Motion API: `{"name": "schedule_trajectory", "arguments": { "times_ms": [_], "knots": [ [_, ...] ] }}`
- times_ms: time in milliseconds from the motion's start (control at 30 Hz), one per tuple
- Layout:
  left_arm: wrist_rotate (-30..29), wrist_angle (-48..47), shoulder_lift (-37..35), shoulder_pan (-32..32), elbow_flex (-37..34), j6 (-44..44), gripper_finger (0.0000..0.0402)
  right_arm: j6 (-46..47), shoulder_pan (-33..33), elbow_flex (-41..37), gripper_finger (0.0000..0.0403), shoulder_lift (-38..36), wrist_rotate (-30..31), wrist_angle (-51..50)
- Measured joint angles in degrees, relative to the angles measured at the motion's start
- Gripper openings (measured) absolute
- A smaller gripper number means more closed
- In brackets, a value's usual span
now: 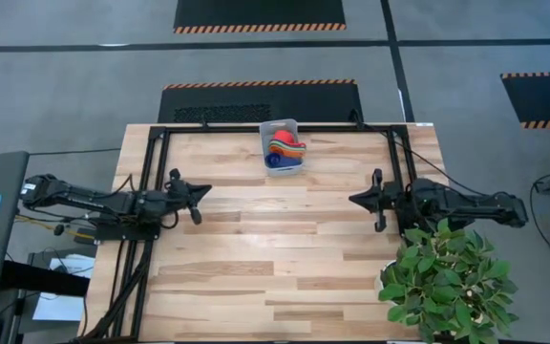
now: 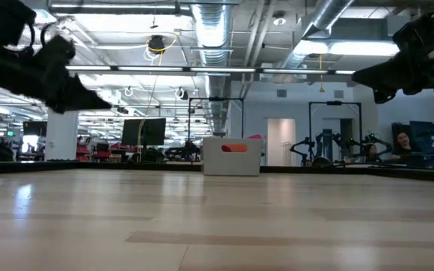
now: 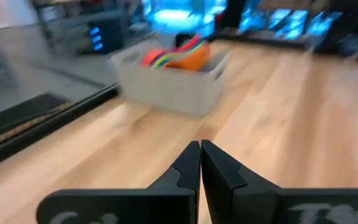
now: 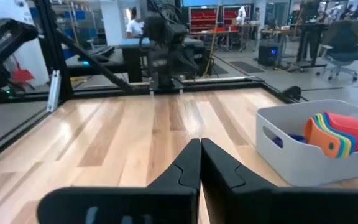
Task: Nest measuring cups in basket
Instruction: Return to Home Position
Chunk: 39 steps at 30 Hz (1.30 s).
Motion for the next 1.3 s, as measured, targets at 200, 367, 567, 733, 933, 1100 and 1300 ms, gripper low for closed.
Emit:
{"name": "schedule_trajectory", "arguments": {
  "times_ms": [200, 367, 567, 733, 933, 1100, 1300],
  "knots": [
    [5.75, 14.84, -1.33, -2.09, -0.03, 12.07, 0.0002, -3.90, -0.82, 0.00, 0.0039, -0.11, 1.42, 2.26],
    [9.58, 11.95, -8.58, -2.10, -0.05, 18.02, 0.0002, -3.20, -1.64, -0.02, 0.0034, 0.77, 1.62, 0.20],
    [12.79, -2.28, -21.85, -0.95, 0.03, 17.42, 0.0002, -2.79, -1.84, -0.02, 0.0025, 1.96, 1.84, 0.19],
    [17.17, -2.73, -23.62, -0.04, 0.02, 19.90, 0.0002, -2.77, -1.84, -0.04, 0.0025, 1.86, 1.81, 0.21],
    [17.25, -2.49, -22.49, 3.01, 0.02, 20.69, 0.0002, -2.74, -1.84, -0.04, 0.0037, 1.88, 1.84, 0.21],
    [17.25, -2.45, -22.51, 5.24, 0.02, 20.04, 0.0002, -2.74, -1.84, -0.05, 0.0041, 1.88, 1.84, 0.23],
    [17.27, -2.45, -22.49, 6.73, 0.02, 16.58, 0.0002, -2.72, -1.84, -0.07, 0.0035, 1.88, 1.84, 0.23]
  ]
}}
